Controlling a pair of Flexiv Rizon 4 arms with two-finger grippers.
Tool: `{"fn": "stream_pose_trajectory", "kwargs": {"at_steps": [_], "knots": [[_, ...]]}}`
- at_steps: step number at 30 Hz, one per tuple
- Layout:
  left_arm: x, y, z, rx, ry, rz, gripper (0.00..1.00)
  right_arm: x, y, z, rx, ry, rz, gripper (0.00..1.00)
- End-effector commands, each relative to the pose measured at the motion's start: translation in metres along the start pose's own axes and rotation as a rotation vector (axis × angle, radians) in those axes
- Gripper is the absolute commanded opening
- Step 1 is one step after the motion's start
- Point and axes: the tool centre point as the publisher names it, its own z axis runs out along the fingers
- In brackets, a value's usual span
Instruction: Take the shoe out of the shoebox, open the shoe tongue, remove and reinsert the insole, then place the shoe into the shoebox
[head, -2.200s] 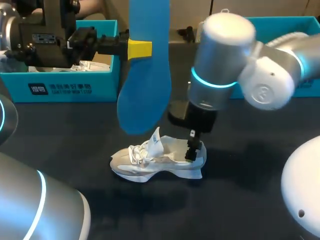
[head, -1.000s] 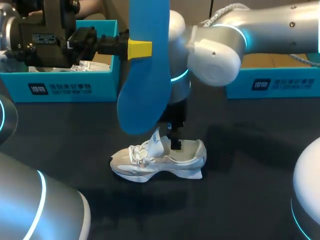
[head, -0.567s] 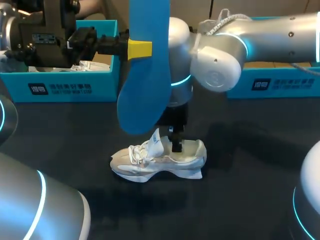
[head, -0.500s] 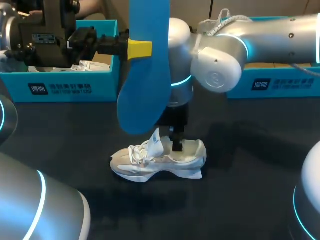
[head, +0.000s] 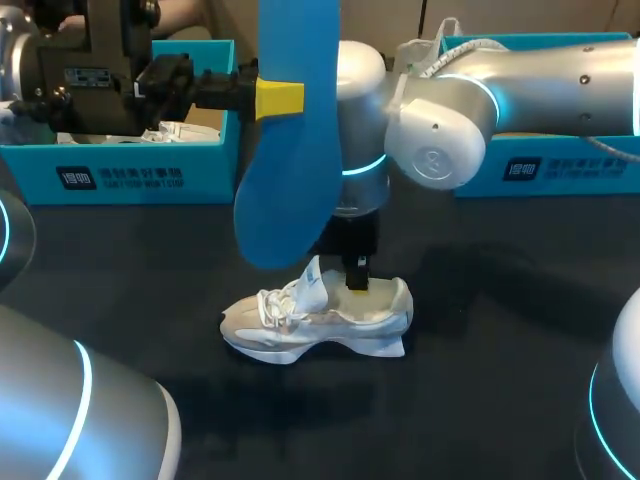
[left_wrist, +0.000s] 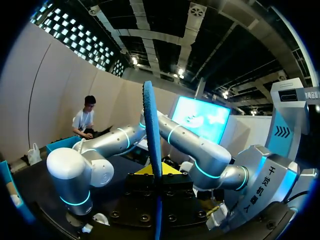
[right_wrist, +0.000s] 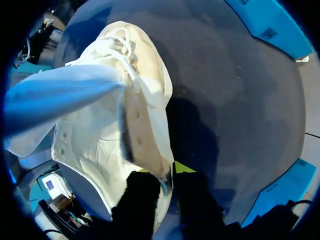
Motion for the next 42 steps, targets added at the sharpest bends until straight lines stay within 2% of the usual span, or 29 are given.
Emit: {"fn": "stream_pose_trajectory", "kwargs": {"at_steps": [1, 6, 15, 22, 28, 31, 37, 42], "knots": [[-0.001, 0.0, 0.002, 0.001, 0.001, 0.001, 0.0, 0.004, -0.001, -0.006, 0.006, -0.001, 0.007, 0.0], [-0.001, 0.0, 0.002, 0.001, 0.001, 0.001, 0.0, 0.013, -0.003, -0.017, 0.007, 0.003, 0.06, 0.0], [-0.001, 0.0, 0.002, 0.001, 0.001, 0.001, 0.0, 0.041, -0.01, -0.043, -0.021, 0.003, 0.287, 0.0], [-0.001, 0.0, 0.002, 0.001, 0.001, 0.001, 0.0, 0.065, -0.01, -0.055, -0.065, 0.023, 0.592, 0.0], [-0.001, 0.0, 0.002, 0.001, 0.001, 0.001, 0.0, 0.079, -0.004, -0.057, -0.149, 0.004, 0.829, 0.0], [-0.001, 0.0, 0.002, 0.001, 0.001, 0.001, 0.0, 0.081, 0.001, -0.056, -0.192, 0.001, 0.895, 0.0], [-0.001, 0.0, 0.002, 0.001, 0.001, 0.001, 0.0, 0.079, 0.007, -0.053, -0.213, 0.018, 0.98, 0.0], [-0.001, 0.0, 0.002, 0.001, 0.001, 0.001, 0.0, 0.085, 0.006, -0.04, -0.235, 0.06, 1.071, 0.0]]}}
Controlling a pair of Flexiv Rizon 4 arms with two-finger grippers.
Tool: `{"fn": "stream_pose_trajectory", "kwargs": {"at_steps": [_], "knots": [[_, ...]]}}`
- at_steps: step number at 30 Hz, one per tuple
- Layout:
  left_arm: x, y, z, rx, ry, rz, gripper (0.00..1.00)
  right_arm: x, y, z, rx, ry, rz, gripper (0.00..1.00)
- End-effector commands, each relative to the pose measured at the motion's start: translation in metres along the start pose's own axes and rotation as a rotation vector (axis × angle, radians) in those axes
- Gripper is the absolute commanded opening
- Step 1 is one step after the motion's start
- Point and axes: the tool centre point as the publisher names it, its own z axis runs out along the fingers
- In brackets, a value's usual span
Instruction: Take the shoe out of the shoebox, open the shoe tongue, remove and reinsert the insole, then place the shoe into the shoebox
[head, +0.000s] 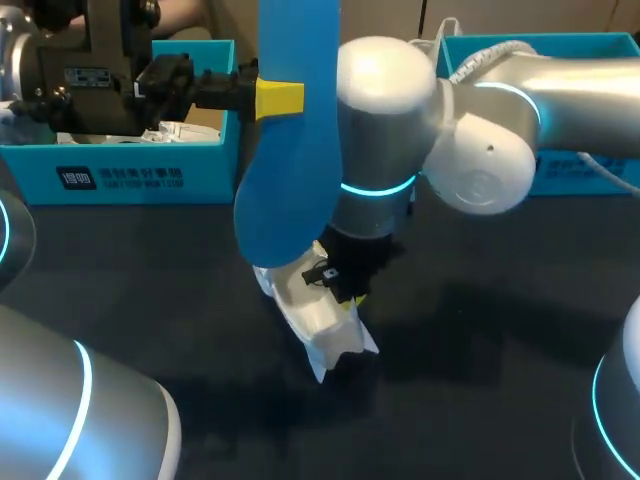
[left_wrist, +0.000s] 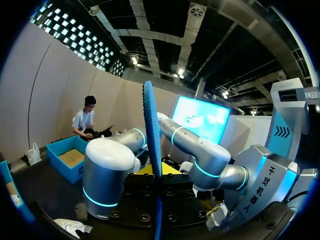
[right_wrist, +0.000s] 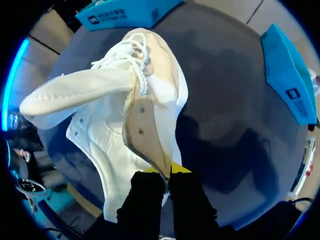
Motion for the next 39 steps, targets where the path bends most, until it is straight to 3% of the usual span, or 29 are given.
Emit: {"fn": "stream_pose_trajectory", "kwargs": {"at_steps": [1, 17, 39], "knots": [[-0.001, 0.0, 0.002, 0.001, 0.001, 0.001, 0.0, -0.005, -0.01, 0.011, -0.038, 0.041, 0.061, 0.0], [-0.001, 0.0, 0.002, 0.001, 0.001, 0.001, 0.0, -0.019, -0.034, 0.034, -0.116, 0.085, 0.231, 0.0], [-0.001, 0.0, 0.002, 0.001, 0.001, 0.001, 0.0, -0.019, -0.04, 0.057, -0.088, 0.119, 0.351, 0.0]]}}
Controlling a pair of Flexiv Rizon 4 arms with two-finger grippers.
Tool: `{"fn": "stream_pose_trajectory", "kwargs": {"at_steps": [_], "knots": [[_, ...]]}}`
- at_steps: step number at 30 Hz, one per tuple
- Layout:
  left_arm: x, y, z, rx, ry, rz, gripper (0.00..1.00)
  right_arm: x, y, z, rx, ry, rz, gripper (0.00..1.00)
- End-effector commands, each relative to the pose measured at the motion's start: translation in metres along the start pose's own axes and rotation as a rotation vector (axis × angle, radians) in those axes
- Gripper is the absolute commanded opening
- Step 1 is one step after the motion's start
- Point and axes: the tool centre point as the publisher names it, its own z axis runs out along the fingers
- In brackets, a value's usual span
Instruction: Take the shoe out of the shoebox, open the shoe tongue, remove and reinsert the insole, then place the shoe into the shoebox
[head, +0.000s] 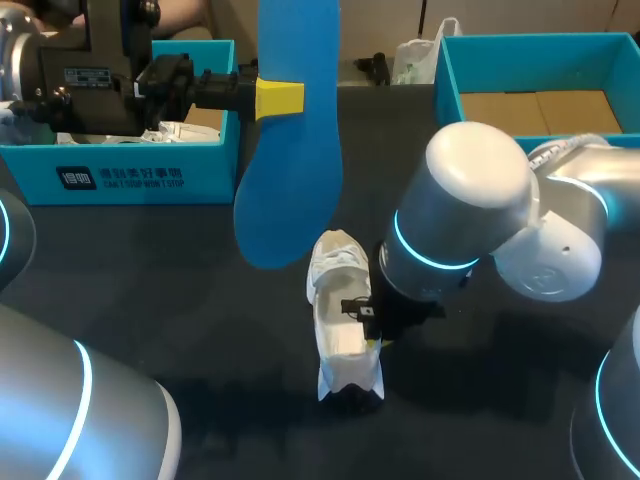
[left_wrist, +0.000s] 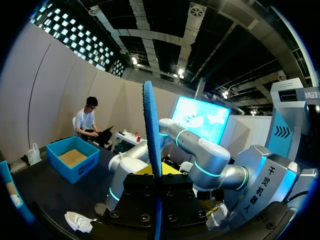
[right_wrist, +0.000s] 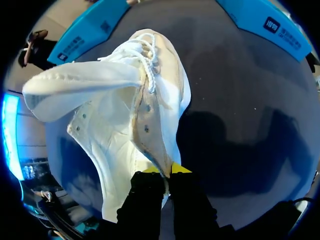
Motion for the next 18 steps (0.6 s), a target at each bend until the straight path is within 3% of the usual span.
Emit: {"fn": "stream_pose_trajectory", "kwargs": {"at_steps": [1, 5, 7, 8, 18], "knots": [[-0.001, 0.0, 0.002, 0.001, 0.001, 0.001, 0.0, 0.003, -0.002, 0.008, -0.004, 0.002, 0.005, 0.0], [-0.001, 0.0, 0.002, 0.001, 0.001, 0.001, 0.0, 0.006, 0.001, 0.01, -0.006, 0.01, 0.003, 0.03], [-0.001, 0.0, 0.002, 0.001, 0.001, 0.001, 0.0, 0.006, 0.002, 0.011, -0.01, 0.014, 0.0, 0.54], [-0.001, 0.0, 0.002, 0.001, 0.001, 0.001, 0.0, 0.008, 0.002, 0.008, -0.012, 0.014, -0.003, 1.0], [-0.001, 0.0, 0.002, 0.001, 0.001, 0.001, 0.0, 0.005, -0.001, -0.038, 0.005, 0.04, -0.046, 1.0]]}}
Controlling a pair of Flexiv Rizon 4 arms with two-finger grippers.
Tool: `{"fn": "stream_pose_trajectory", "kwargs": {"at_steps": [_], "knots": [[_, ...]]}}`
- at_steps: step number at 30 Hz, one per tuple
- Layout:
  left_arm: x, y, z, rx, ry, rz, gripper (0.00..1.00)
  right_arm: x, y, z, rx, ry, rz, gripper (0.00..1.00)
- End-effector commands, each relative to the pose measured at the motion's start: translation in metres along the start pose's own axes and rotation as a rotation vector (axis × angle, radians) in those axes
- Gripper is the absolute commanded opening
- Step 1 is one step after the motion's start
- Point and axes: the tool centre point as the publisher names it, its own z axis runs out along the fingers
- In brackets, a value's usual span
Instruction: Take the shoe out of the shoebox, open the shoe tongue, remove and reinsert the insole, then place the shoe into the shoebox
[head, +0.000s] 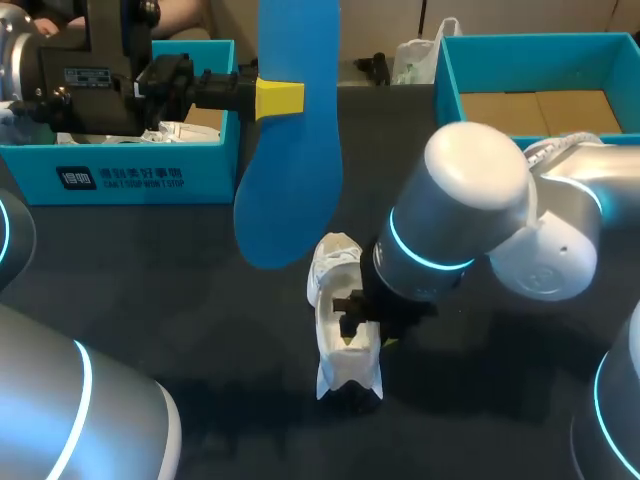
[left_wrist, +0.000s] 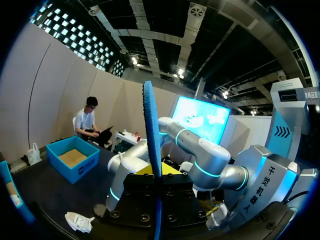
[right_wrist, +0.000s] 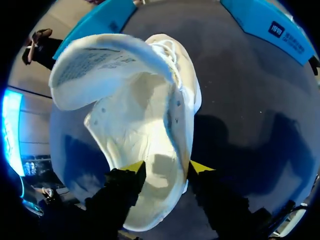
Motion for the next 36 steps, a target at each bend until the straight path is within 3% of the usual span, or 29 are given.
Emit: {"fn": "stream_pose_trajectory", "kwargs": {"at_steps": [1, 4, 18, 21, 25, 28, 30, 36], "knots": [[-0.001, 0.0, 0.002, 0.001, 0.001, 0.001, 0.0, -0.013, 0.0, -0.036, 0.012, 0.004, -0.017, 1.0], [-0.001, 0.0, 0.002, 0.001, 0.001, 0.001, 0.0, -0.018, 0.003, -0.057, 0.007, 0.014, -0.044, 1.0], [-0.001, 0.0, 0.002, 0.001, 0.001, 0.001, 0.0, -0.018, 0.003, -0.057, 0.007, 0.014, -0.044, 1.0], [-0.001, 0.0, 0.002, 0.001, 0.001, 0.001, 0.0, -0.017, 0.012, -0.078, -0.113, 0.102, -0.02, 1.0], [-0.001, 0.0, 0.002, 0.001, 0.001, 0.001, 0.0, -0.022, 0.023, -0.113, -0.181, 0.177, -0.014, 1.0], [-0.001, 0.0, 0.002, 0.001, 0.001, 0.001, 0.0, -0.027, 0.031, -0.13, -0.182, 0.295, -0.02, 1.0], [-0.001, 0.0, 0.002, 0.001, 0.001, 0.001, 0.0, -0.031, 0.037, -0.136, -0.162, 0.462, 0.002, 1.0], [-0.001, 0.0, 0.002, 0.001, 0.001, 0.001, 0.0, -0.031, 0.037, -0.136, -0.162, 0.462, 0.002, 1.0]]}}
